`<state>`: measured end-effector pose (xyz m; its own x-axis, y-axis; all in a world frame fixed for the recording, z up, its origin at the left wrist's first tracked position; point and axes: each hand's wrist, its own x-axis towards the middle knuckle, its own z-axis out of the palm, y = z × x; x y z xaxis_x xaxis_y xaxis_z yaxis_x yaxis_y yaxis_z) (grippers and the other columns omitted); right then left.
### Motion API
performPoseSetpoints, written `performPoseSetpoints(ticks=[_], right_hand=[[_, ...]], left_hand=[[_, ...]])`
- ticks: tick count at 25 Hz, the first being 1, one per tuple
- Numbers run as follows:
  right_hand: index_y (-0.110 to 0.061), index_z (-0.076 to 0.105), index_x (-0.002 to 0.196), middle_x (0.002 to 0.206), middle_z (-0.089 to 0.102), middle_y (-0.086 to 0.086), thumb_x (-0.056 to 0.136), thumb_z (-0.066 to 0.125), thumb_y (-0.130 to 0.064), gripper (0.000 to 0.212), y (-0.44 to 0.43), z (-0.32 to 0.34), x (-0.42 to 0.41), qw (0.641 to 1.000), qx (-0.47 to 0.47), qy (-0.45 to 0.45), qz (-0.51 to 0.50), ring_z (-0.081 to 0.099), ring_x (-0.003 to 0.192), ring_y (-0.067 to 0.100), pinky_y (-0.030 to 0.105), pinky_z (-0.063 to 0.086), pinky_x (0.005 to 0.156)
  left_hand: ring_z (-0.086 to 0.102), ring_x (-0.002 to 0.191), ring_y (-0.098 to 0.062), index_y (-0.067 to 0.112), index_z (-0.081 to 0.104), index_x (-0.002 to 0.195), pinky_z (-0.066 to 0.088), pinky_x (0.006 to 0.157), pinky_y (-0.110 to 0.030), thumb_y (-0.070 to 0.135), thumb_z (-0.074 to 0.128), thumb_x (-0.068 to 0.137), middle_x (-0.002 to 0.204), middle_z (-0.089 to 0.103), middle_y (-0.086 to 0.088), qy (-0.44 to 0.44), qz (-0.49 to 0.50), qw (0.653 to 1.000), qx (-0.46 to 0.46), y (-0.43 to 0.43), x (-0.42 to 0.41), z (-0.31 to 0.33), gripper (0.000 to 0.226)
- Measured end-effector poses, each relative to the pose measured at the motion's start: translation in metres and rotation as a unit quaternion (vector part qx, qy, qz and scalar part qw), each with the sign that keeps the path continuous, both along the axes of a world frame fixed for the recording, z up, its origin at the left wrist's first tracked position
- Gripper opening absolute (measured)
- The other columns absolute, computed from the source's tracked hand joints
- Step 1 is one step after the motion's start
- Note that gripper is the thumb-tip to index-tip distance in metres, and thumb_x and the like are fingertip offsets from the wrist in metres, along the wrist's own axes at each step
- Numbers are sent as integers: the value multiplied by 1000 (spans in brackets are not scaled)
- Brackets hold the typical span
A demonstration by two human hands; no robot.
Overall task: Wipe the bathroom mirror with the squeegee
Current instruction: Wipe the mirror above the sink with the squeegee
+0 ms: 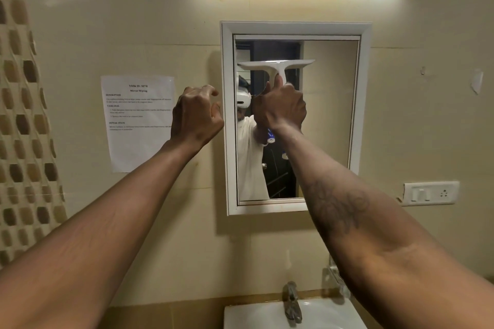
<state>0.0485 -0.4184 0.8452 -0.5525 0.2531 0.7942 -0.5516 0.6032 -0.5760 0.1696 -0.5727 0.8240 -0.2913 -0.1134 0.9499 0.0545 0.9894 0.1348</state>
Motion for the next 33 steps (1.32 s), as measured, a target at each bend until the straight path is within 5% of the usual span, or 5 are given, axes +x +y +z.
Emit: performPoseSetpoints(ticks=[7, 16, 19, 24, 33], right_hand=[[-18, 65, 100, 85, 64, -1, 109, 27, -61, 58, 4, -74, 13, 996, 60, -70, 6, 66, 72, 16, 30, 57, 65], [-12, 61, 99, 88, 69, 11, 110, 32, -48, 48, 16, -177, 45, 988, 23, -149, 37, 69, 85, 35, 43, 56, 72], [-15, 59, 99, 86, 65, 7, 109, 30, -52, 48, 20, -164, 45, 990, 9, -135, 42, 69, 84, 33, 44, 56, 72], [-12, 64, 97, 83, 67, 6, 81, 5, -77, 90, 46, -83, 30, 994, -73, -37, 70, 66, 75, 25, 36, 53, 67], [-11, 70, 99, 91, 73, 5, 112, 31, -47, 55, 69, -12, -28, 999, -35, -10, 18, 71, 81, 21, 34, 59, 73]], left_hand=[[63, 107, -30, 11, 69, 116, 50, 79, -35, 18, 63, 90, 105, 73, -13, -8, -6, 1000, 0, 10, 4, -11, 28], [63, 107, -32, 10, 69, 114, 52, 80, -39, 16, 62, 90, 106, 71, -15, -49, -16, 999, 11, 20, 14, -42, 26], [62, 109, -32, 10, 69, 115, 53, 82, -41, 17, 62, 89, 106, 72, -15, -57, -17, 998, 7, 21, 14, -44, 27], [63, 109, -32, 10, 69, 116, 52, 83, -40, 17, 63, 90, 107, 72, -15, -38, -17, 999, 9, 22, 10, -36, 27], [63, 110, -28, 12, 69, 114, 55, 85, -39, 22, 59, 90, 108, 73, -10, -36, -32, 999, 5, 44, -25, -19, 28]])
